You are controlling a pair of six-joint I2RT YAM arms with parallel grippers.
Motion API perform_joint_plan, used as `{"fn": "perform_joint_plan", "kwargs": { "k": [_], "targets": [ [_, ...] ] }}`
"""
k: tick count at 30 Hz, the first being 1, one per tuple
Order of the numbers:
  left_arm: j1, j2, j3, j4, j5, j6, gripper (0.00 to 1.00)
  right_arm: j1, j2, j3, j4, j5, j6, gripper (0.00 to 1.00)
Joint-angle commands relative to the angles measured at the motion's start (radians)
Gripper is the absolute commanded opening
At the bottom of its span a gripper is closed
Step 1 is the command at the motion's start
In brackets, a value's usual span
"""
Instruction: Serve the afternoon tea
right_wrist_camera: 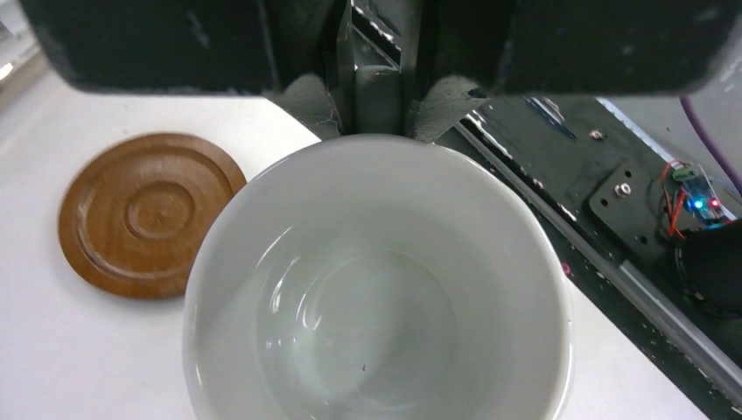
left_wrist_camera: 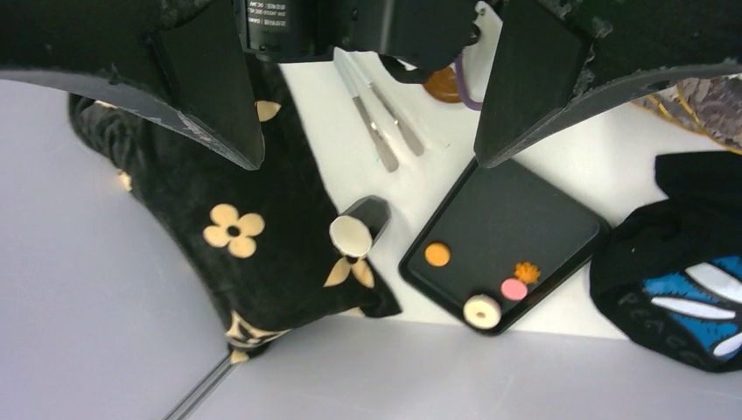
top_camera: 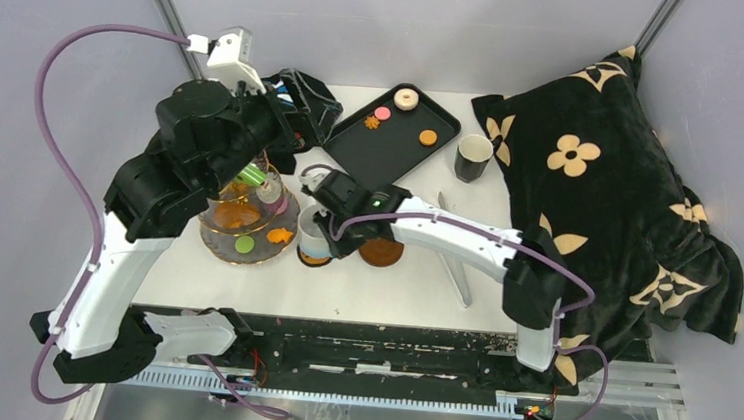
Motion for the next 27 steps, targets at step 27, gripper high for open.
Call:
{"fn": "perform_joint_plan", "kwargs": {
  "k": [27],
  "targets": [
    [0.002,-0.069,-0.116,0.02,-0.09,0.092,0.99,0.035,0.264,0.227,0.003,0.056,0.01,0.01]
  ]
}}
